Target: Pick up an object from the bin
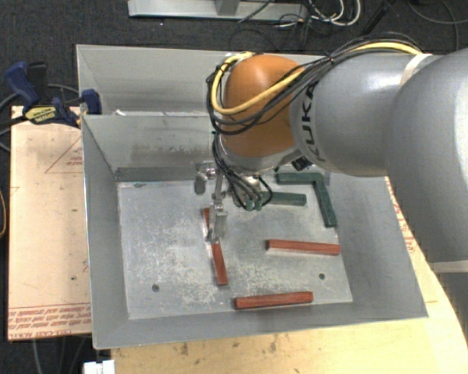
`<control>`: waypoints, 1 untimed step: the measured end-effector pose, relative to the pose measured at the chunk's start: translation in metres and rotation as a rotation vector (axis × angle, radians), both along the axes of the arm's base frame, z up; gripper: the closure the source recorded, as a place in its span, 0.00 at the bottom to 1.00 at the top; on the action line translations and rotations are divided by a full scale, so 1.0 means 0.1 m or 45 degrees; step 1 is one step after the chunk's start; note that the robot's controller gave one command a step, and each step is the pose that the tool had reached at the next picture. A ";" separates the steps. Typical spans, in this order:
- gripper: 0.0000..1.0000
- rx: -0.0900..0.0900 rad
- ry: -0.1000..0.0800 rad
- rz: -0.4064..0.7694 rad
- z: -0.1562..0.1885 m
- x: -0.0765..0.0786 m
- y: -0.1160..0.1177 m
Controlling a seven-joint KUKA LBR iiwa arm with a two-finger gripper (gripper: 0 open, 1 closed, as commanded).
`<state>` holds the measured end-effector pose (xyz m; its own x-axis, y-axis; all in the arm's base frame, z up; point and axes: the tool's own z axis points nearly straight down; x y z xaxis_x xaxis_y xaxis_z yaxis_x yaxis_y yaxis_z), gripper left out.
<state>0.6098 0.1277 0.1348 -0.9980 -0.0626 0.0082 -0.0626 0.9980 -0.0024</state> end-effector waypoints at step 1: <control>1.00 0.006 -0.012 0.004 0.05 0.02 0.04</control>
Offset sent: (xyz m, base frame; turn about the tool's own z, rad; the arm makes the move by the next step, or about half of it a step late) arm 0.0000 0.0000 0.0000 0.0000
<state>0.6123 0.1314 0.1401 -0.9978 -0.0657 -0.0014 -0.0657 0.9978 0.0015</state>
